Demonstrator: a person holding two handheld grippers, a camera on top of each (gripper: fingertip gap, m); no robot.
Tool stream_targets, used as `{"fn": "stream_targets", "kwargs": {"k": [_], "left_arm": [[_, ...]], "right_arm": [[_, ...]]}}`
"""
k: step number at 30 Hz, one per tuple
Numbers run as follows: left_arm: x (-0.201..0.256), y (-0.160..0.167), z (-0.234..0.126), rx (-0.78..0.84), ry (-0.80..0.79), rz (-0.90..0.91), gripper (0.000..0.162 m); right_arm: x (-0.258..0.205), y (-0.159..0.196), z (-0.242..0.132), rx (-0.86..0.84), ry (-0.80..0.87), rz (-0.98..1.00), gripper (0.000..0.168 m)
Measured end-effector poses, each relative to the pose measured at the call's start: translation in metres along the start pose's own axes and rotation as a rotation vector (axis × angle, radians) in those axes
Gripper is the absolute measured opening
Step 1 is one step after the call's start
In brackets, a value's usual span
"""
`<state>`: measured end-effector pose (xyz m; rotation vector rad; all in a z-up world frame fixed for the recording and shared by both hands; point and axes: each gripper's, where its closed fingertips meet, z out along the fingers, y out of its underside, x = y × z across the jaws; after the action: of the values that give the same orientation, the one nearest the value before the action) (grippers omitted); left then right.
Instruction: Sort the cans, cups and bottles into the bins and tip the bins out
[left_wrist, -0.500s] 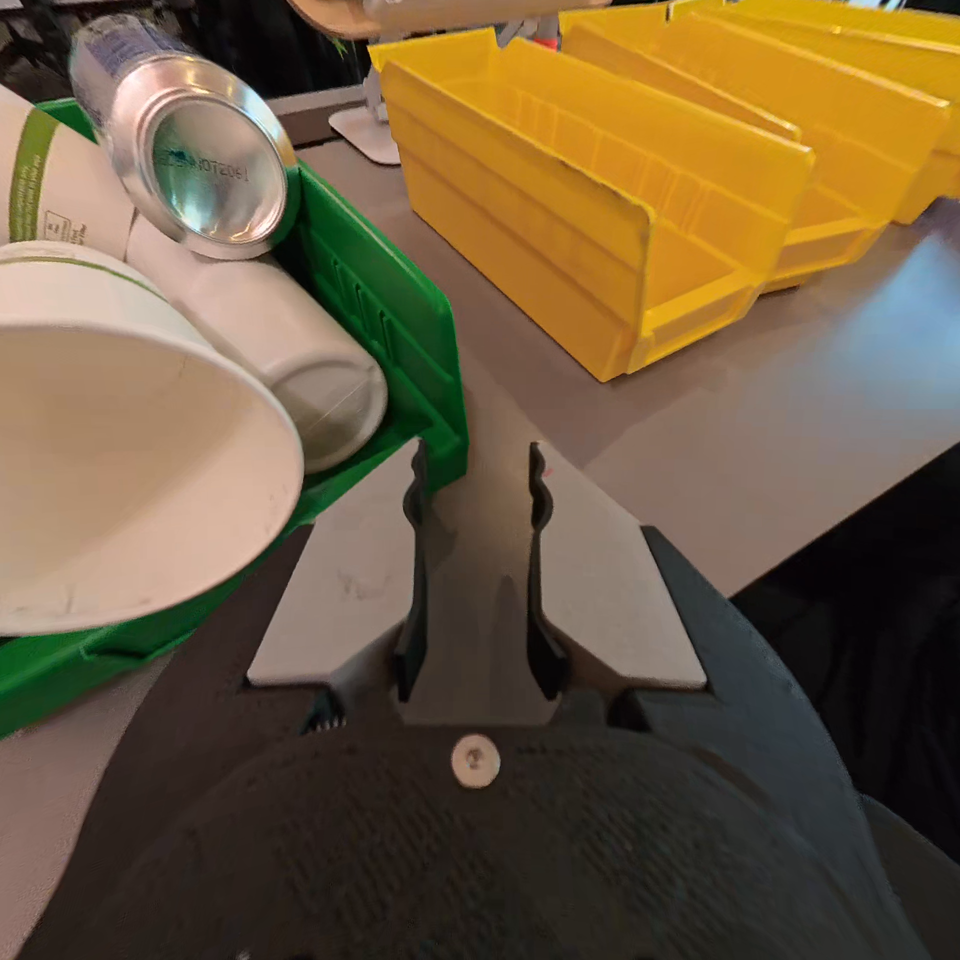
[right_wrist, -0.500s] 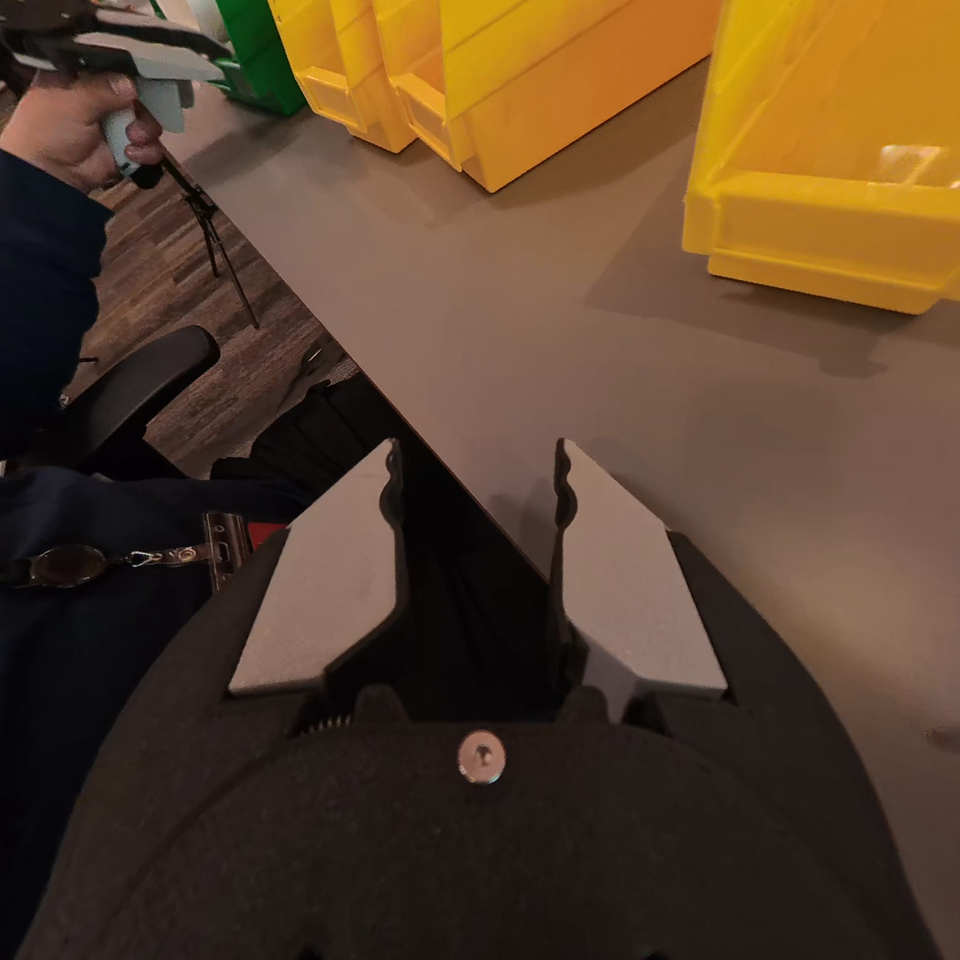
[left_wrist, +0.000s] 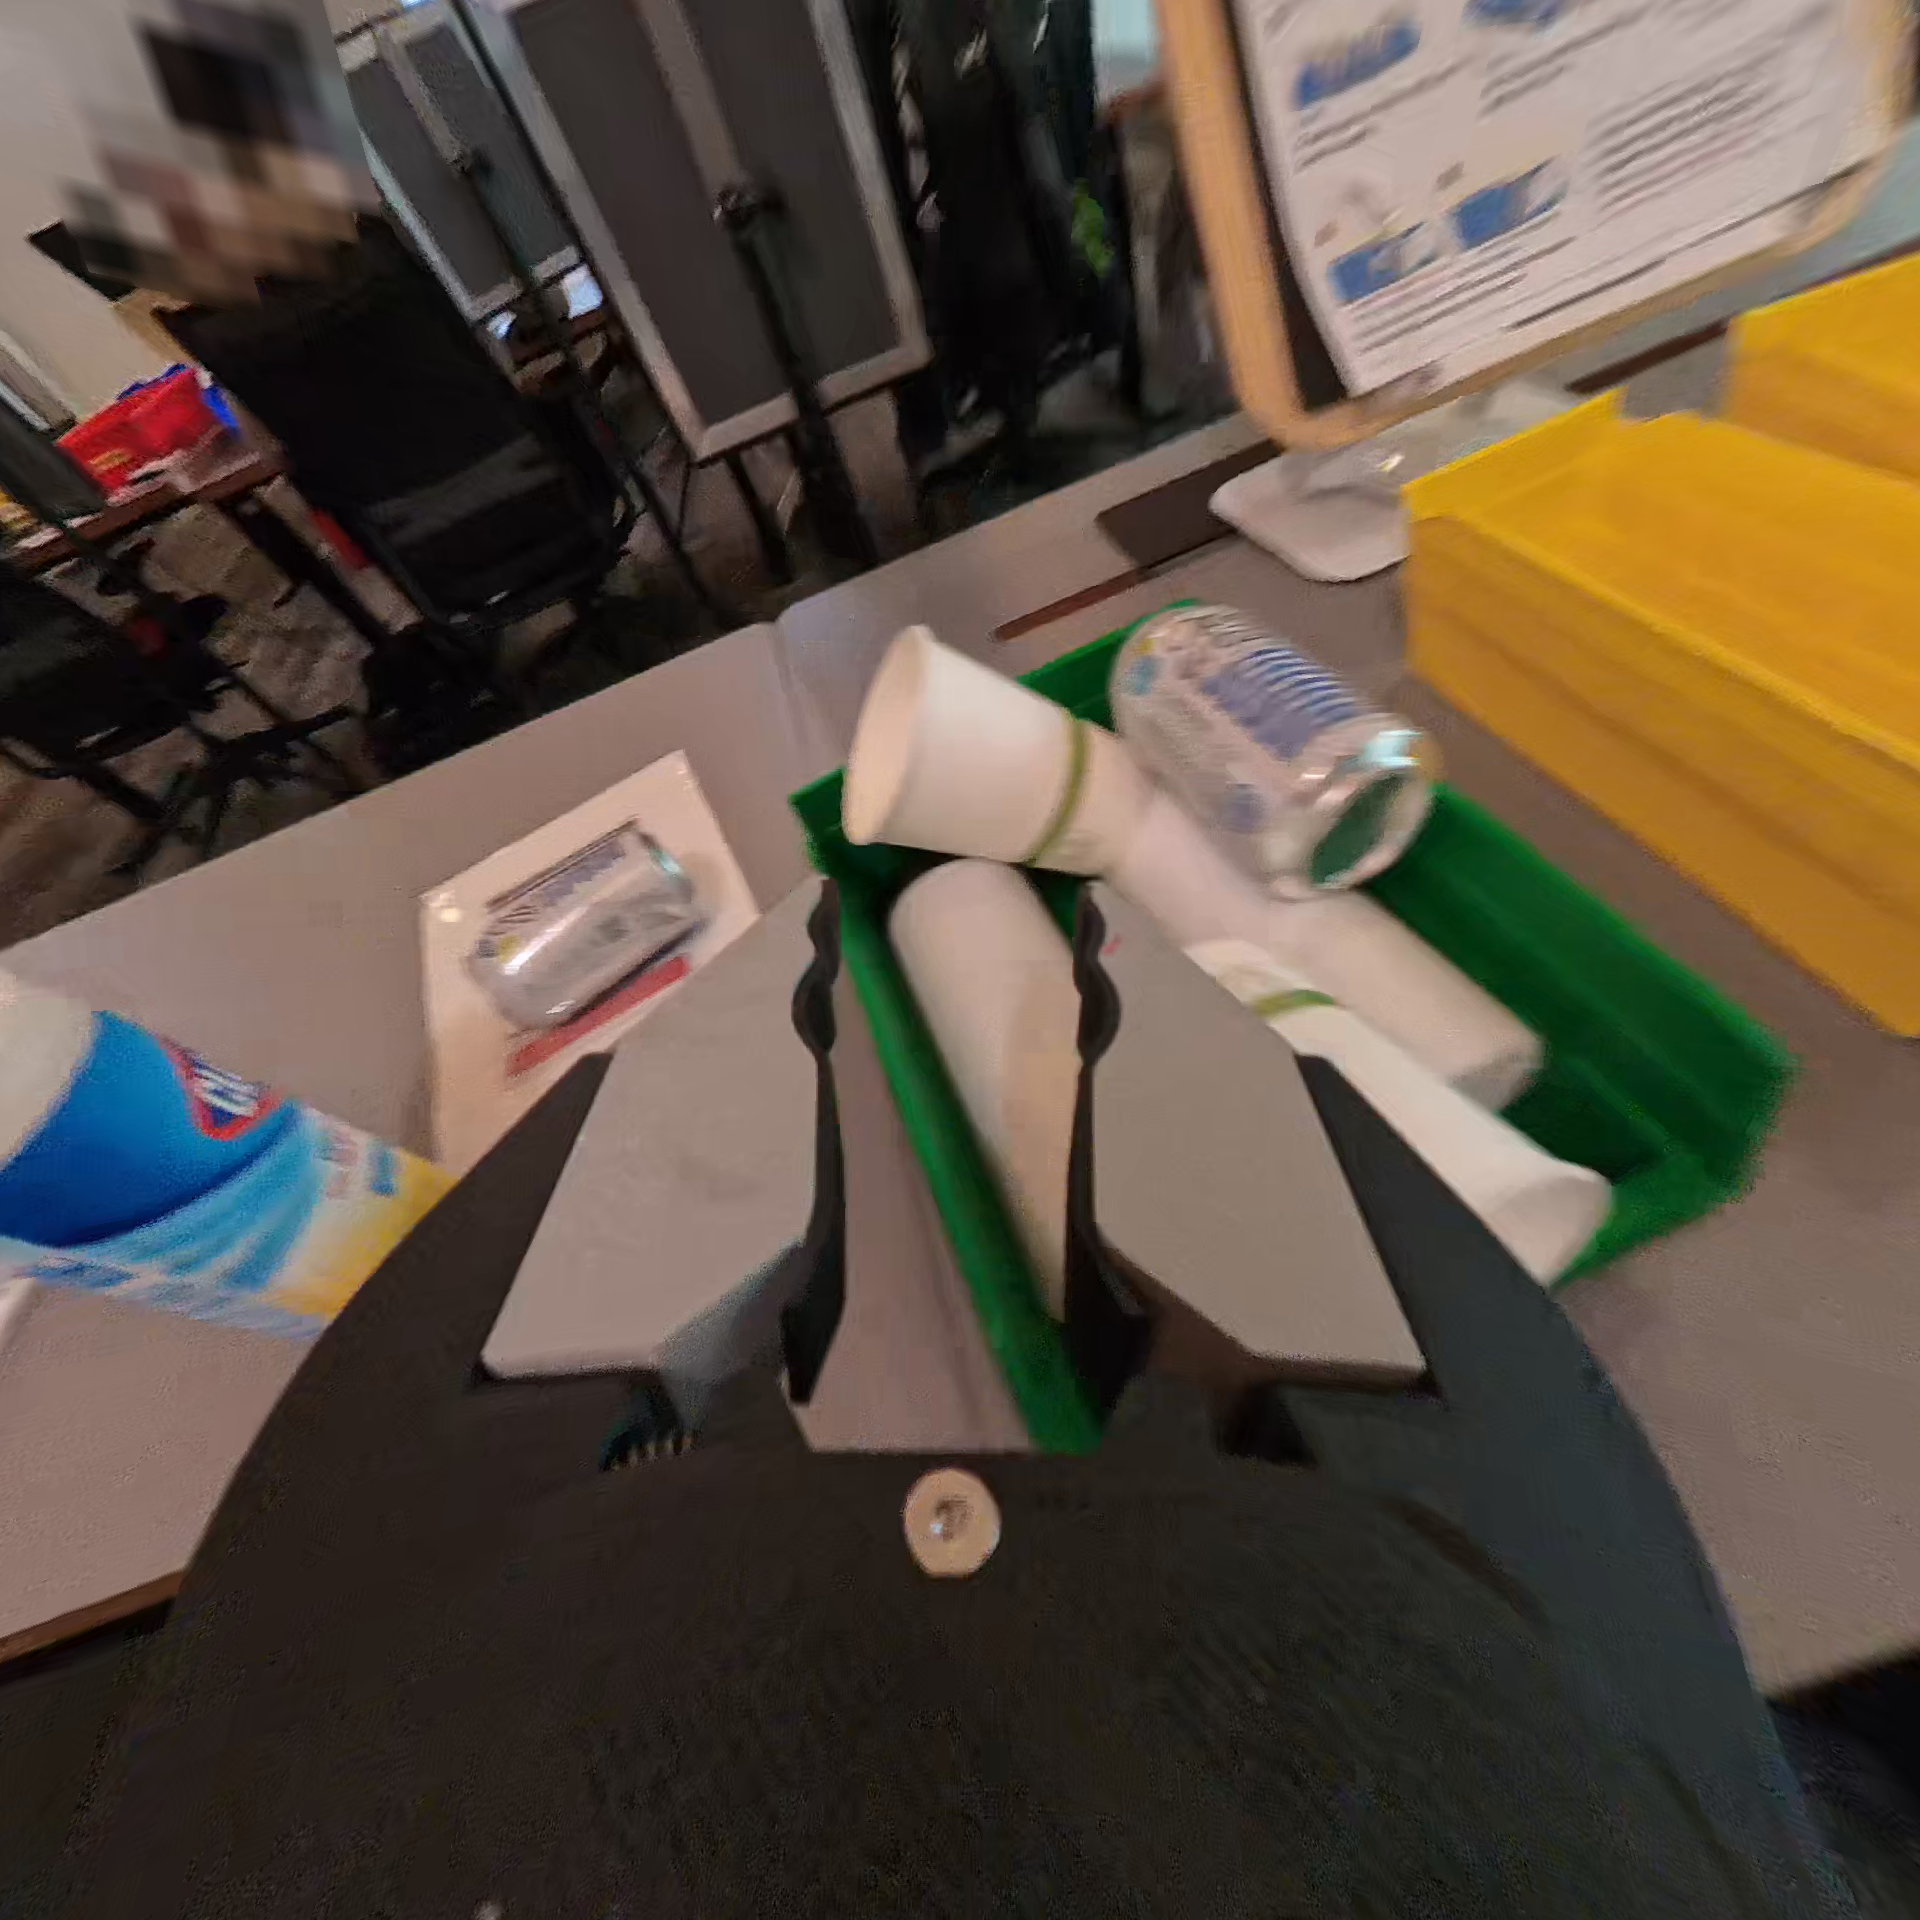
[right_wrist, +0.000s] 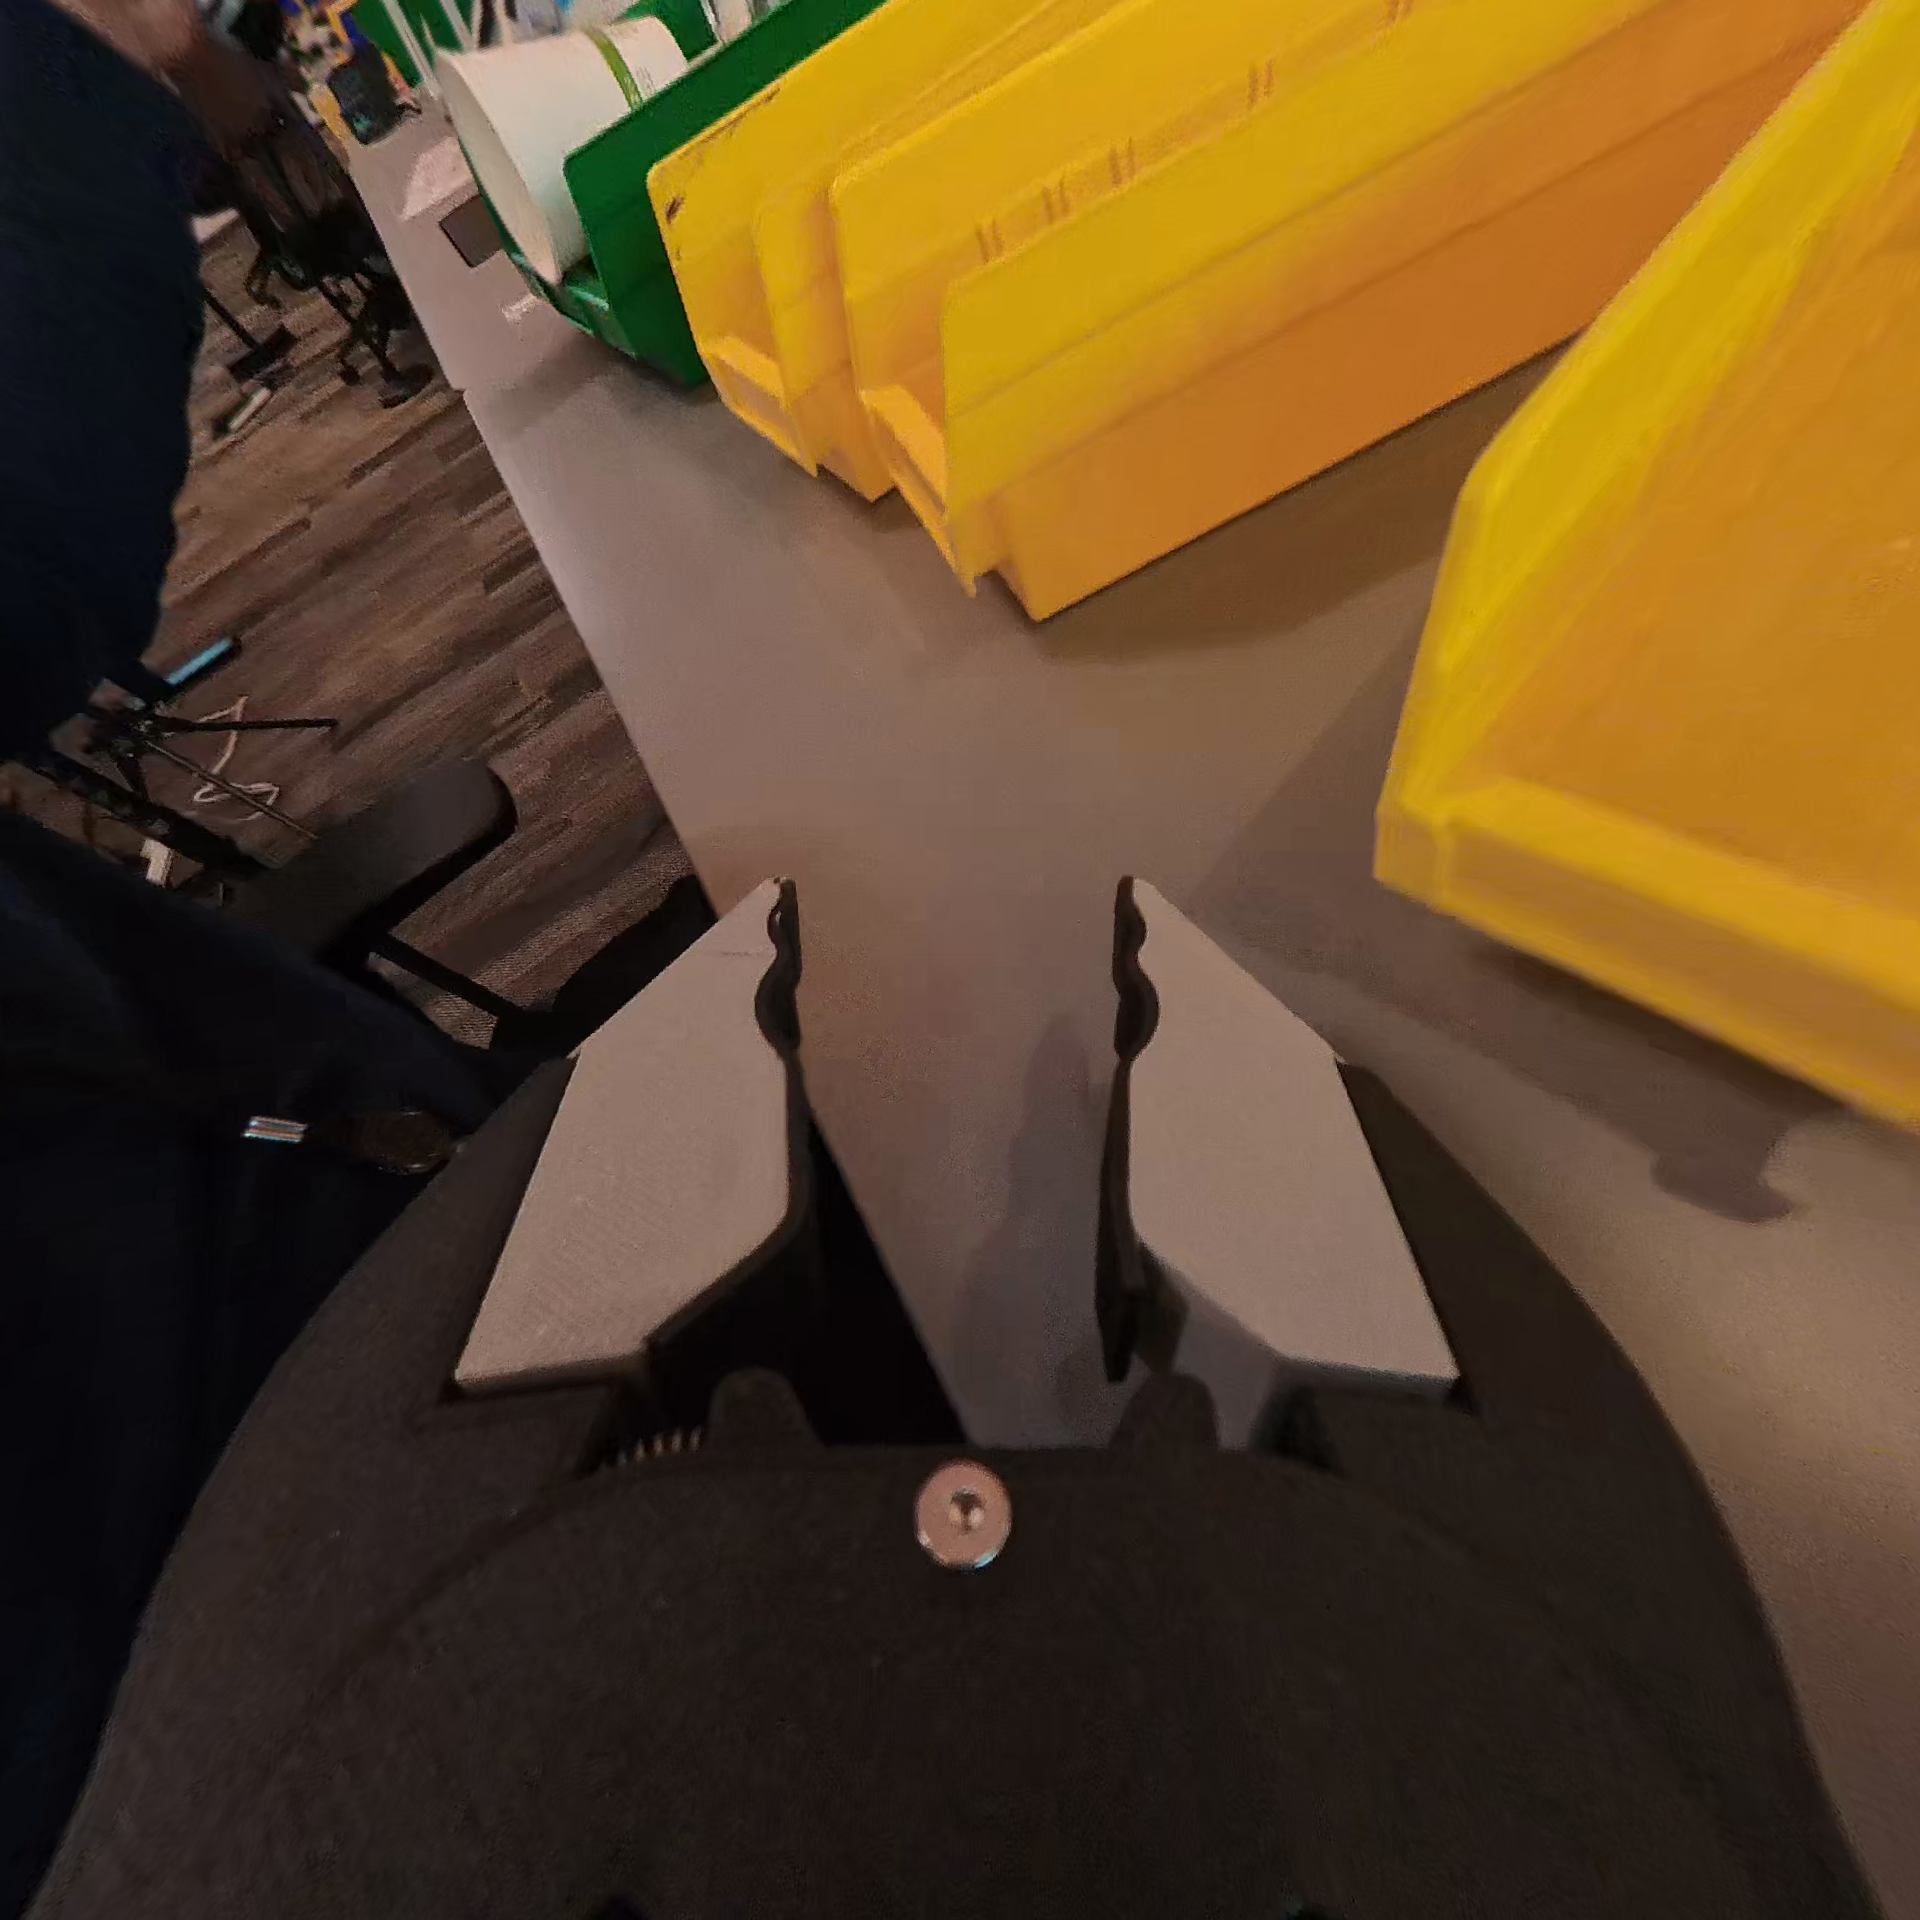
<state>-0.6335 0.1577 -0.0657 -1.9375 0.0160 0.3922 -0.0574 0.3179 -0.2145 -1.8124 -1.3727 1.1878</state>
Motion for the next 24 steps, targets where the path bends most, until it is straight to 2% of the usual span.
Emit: {"fn": "stream_targets", "kwargs": {"k": [4, 6, 8, 10, 13, 15, 18, 21, 23, 24], "left_arm": [[-0.058, -0.014, 0.062, -0.154, -0.007, 0.140, 0.043], [-0.089, -0.008, 0.100, -0.233, -0.013, 0.246, 0.039], [-0.113, 0.008, 0.136, -0.350, 0.027, 0.311, 0.029], [-0.137, 0.030, 0.170, -0.489, 0.076, 0.314, 0.028], [-0.174, 0.050, 0.208, -0.598, 0.082, 0.476, 0.014], [-0.189, 0.061, 0.226, -0.650, 0.103, 0.559, 0.008], [-0.187, 0.087, 0.237, -0.739, 0.277, 0.593, 0.014], [-0.184, 0.081, 0.235, -0.681, 0.398, 0.521, 0.020], [-0.192, 0.079, 0.234, -0.667, 0.408, 0.526, 0.024], [-0.195, 0.082, 0.237, -0.681, 0.404, 0.540, 0.031]], "right_arm": [[0.019, -0.027, 0.014, -0.023, -0.062, -0.018, 0.058], [0.005, -0.035, 0.016, -0.041, -0.225, -0.043, 0.055], [-0.008, -0.042, 0.013, -0.055, -0.364, -0.052, 0.055], [-0.019, -0.049, 0.009, -0.072, -0.484, -0.009, 0.055], [-0.023, -0.068, 0.005, -0.057, -0.555, 0.057, 0.055], [-0.024, -0.079, 0.006, -0.057, -0.573, 0.081, 0.053], [-0.021, -0.091, 0.016, -0.051, -0.566, 0.121, 0.052], [-0.018, -0.098, 0.024, -0.041, -0.568, 0.180, 0.051], [-0.020, -0.100, 0.028, -0.052, -0.568, 0.197, 0.051], [-0.022, -0.102, 0.029, -0.051, -0.564, 0.195, 0.050]]}}
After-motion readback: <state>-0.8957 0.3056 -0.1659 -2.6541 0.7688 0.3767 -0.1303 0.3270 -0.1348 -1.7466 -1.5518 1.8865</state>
